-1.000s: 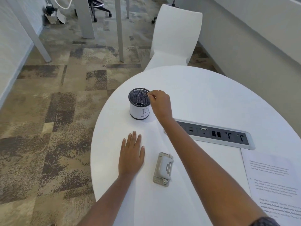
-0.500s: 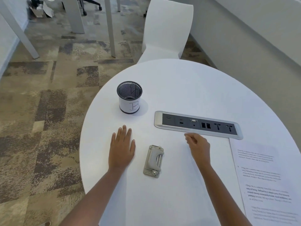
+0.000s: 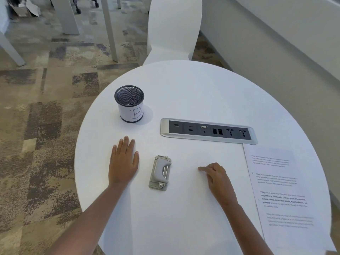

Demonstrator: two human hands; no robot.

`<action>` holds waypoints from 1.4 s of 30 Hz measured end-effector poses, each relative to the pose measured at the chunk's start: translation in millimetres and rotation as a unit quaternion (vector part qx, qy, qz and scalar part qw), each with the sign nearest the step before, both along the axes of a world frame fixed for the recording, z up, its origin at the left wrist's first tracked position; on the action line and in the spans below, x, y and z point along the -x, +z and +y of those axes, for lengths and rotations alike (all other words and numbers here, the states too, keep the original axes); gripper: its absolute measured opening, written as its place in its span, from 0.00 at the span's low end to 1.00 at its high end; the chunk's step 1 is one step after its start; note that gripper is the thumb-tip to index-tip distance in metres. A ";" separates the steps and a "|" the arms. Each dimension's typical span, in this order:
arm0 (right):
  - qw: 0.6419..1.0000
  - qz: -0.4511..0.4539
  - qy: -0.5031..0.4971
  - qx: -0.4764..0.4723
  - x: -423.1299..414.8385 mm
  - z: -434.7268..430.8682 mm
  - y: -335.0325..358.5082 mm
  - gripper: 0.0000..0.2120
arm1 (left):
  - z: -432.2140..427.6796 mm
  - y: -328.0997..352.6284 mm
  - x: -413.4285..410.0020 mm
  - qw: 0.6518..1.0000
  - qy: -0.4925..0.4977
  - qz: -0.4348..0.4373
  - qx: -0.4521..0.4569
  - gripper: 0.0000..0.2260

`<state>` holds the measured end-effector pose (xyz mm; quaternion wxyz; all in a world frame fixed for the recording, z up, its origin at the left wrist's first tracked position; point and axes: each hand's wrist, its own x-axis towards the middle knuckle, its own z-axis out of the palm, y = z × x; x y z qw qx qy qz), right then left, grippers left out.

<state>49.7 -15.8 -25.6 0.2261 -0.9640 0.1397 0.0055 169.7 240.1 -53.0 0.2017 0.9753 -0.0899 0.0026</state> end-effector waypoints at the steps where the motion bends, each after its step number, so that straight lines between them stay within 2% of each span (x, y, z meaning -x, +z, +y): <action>1: 1.000 0.007 0.007 0.008 2.1 -0.8 0.2 0.16 | -0.3 0.0 0.2 1.000 0.001 0.001 0.002 0.22; 8: 1.000 -0.017 -0.003 0.006 21.3 4.5 1.1 0.11 | 0.5 1.2 0.9 1.000 -0.005 0.009 -0.005 0.28; 16: 0.999 -0.023 -0.041 -0.019 13.8 6.3 -1.0 0.06 | 0.7 0.3 0.9 1.000 -0.004 0.003 -0.004 0.26; 19: 1.000 -0.013 -0.016 0.012 10.0 4.3 0.6 0.06 | 0.7 -1.2 0.5 1.000 -0.001 0.002 -0.005 0.22; 24: 0.996 -0.011 0.025 0.079 6.7 6.8 2.0 0.06 | 0.5 -1.3 0.8 1.000 -0.003 0.000 -0.003 0.26; 26: 0.997 -0.014 0.018 0.077 6.0 7.3 -1.0 0.05 | 0.3 -1.0 0.5 1.000 -0.003 -0.003 -0.002 0.23; 30: 0.997 -0.026 -0.066 -0.027 -2.8 5.5 -5.0 0.05 | -0.3 -2.4 0.3 1.000 0.000 -0.009 0.000 0.21; 35: 0.974 -0.066 -0.148 -0.160 -34.7 15.4 5.3 0.05 | -0.6 -2.4 0.0 1.000 -0.001 -0.015 -0.001 0.21; 39: 0.958 -0.116 -0.147 -0.219 -72.6 36.9 27.7 0.05 | -0.7 -3.3 -1.0 1.000 -0.004 -0.018 -0.006 0.20; 42: 0.957 -0.151 -0.095 -0.228 -111.3 60.1 51.7 0.05 | -0.3 -2.8 -1.5 1.000 -0.006 -0.022 -0.017 0.20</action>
